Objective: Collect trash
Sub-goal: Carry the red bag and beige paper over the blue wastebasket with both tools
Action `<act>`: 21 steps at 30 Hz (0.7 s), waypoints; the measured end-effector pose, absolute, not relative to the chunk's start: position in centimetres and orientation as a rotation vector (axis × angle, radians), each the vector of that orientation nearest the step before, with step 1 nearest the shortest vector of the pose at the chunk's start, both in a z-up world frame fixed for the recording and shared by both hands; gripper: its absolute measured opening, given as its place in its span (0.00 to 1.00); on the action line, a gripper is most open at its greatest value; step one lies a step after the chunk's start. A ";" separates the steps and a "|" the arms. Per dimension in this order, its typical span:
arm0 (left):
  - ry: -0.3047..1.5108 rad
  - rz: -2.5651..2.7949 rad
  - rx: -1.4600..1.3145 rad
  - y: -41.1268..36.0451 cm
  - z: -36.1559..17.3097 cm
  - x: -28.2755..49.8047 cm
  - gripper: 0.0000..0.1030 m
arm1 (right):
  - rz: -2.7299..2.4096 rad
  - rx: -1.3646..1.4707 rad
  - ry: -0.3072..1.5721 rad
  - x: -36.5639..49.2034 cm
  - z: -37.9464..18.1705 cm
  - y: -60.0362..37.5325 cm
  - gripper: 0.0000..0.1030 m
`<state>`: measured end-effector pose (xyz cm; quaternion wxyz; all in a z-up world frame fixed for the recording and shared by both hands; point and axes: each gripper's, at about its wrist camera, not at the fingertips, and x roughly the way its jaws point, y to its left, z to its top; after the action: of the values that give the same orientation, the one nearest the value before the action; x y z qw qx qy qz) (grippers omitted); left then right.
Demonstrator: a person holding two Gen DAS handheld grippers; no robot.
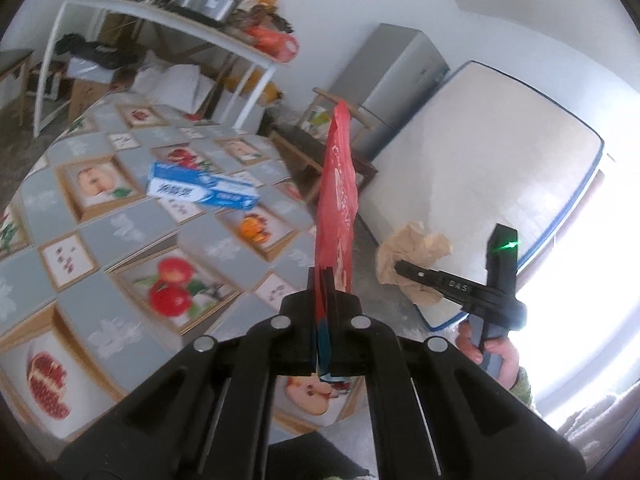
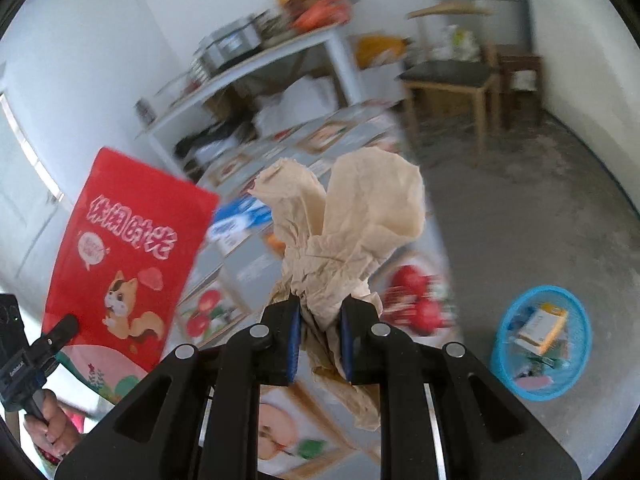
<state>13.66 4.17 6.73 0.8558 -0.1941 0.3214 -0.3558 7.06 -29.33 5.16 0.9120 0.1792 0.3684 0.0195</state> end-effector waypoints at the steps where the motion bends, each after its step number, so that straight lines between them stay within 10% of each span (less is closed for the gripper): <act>1: 0.675 -0.771 -0.402 3.3 7.0 13.9 0.01 | 0.003 0.382 0.738 5.9 5.6 -30.8 0.16; 21: 0.961 -1.116 -0.210 -22.2 4.3 15.1 0.01 | -0.529 0.767 0.723 -12.1 -5.4 -51.9 0.16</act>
<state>15.08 -22.18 4.35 0.7360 -0.0955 0.4372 -0.5080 -12.07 -51.86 -5.44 0.8311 0.3614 0.3411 -0.2494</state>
